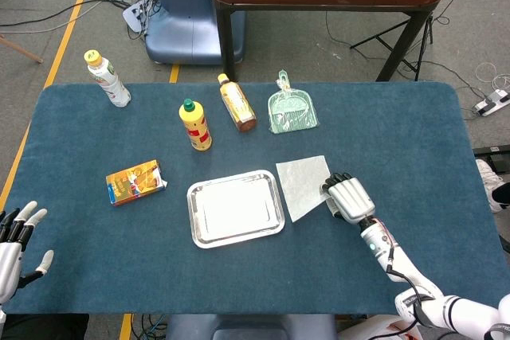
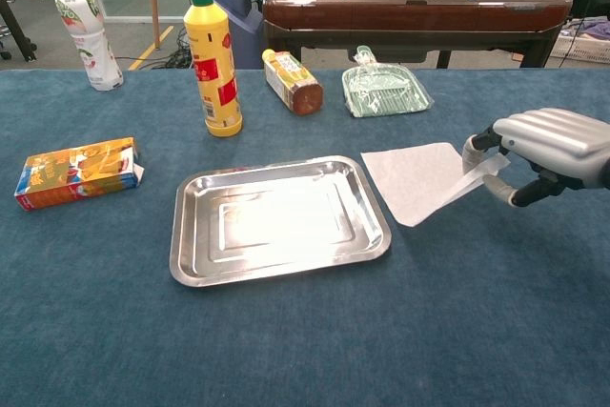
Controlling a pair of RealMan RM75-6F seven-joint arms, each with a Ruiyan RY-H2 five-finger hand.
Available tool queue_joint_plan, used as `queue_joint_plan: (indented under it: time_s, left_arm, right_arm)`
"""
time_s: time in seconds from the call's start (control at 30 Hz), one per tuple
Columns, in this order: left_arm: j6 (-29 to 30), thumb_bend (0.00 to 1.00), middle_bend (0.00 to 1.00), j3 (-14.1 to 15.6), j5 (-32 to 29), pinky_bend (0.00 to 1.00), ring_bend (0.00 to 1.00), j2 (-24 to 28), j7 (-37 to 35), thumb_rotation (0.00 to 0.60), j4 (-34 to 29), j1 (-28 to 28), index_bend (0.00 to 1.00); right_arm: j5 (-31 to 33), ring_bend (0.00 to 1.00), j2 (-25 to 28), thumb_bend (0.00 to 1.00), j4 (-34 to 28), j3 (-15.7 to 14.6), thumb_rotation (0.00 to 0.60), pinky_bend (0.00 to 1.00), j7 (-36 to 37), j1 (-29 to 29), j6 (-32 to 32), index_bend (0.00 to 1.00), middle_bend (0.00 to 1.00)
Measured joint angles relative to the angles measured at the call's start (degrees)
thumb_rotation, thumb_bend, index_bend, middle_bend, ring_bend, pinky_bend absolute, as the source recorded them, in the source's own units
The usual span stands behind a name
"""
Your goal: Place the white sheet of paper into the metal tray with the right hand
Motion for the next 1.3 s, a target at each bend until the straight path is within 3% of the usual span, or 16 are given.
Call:
queue_joint_plan:
  time_s: [0.47,0.77,1.0,1.17,1.3]
  left_arm:
    - [0.23,0.31,0.08,0.12,0.49,0.01,0.06,0.57,0.08,0.6,-0.69,-0.02,0.17]
    - [0.55,0.31,0.08,0.15,1.17,0.01,0.06,1.14,0.04,0.6,-1.44,-0.12,0.17]
    - [1.3,0.31,0.08,0.23,1.87,0.01,0.06,1.63,0.43,0.6,-2.29,0.04,0.17]
    - [2.21,0.31,0.08,0.45,1.93,0.01,0.06,2.22,0.72,0.6,-2.87,0.77,0.17]
    - [2.86,0.31,0.08,0.62,1.89,0.01,0.06,2.52,0.86,0.6,-3.15,1.33,0.17]
  right_arm:
    - [-0.3,0.31,1.65,0.62,-2.1,1.1,0.6,0.31,1.38,-0.14,2.58,0.54,0.44]
    - [-0.67,0.31,4.06,0.62,-7.54,5.98,0.6,0.32,2.17,2.07,5.39,0.54,0.45]
    - [-4.14,0.32,4.11,0.62,-12.48,8.9,0.6,0.33,2.86,7.15,5.63,0.54,0.45]
    - [-7.57,0.32,2.17,0.62,-13.88,9.22,0.6,0.33,3.65,10.36,5.43,0.54,0.46]
    - [-10.61,0.32,0.39,0.62,-12.62,7.66,0.6,0.34,5.37,11.82,5.23,0.54,0.46]
